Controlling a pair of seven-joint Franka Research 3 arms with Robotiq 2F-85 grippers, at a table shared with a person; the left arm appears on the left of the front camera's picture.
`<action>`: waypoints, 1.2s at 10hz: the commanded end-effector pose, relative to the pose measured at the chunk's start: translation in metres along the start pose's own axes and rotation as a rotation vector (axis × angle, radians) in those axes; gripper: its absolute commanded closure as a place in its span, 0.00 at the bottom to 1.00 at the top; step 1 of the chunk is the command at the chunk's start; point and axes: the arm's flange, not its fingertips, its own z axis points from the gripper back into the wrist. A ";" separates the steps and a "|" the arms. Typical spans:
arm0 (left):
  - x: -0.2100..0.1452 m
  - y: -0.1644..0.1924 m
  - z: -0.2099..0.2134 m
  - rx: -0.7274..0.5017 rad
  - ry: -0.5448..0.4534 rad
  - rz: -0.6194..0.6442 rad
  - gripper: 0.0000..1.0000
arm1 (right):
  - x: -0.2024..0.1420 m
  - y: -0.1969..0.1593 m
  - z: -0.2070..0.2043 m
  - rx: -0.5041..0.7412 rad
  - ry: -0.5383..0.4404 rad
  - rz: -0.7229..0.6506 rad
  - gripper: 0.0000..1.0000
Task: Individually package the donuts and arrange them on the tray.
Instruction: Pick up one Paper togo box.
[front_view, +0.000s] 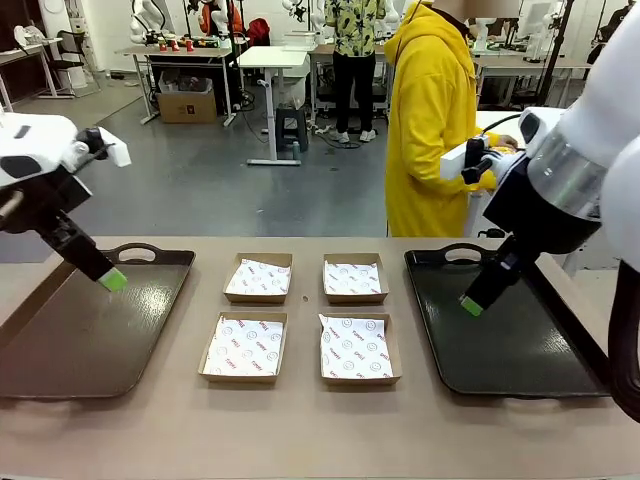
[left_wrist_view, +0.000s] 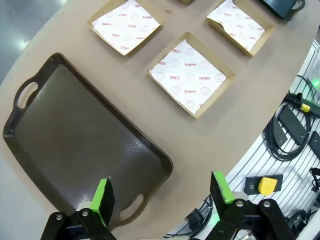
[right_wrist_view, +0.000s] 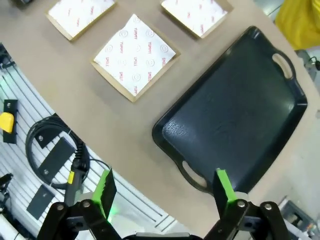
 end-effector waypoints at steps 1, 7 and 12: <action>0.013 0.008 -0.024 0.011 -0.009 0.003 0.00 | 0.011 -0.004 -0.016 0.011 -0.004 -0.003 0.00; -0.021 0.062 -0.006 -0.533 -0.323 0.376 0.00 | -0.043 -0.045 -0.021 0.573 -0.352 -0.406 0.00; -0.094 0.116 -0.017 -0.900 -0.326 0.664 0.00 | -0.155 -0.105 -0.063 1.089 -0.554 -0.760 0.00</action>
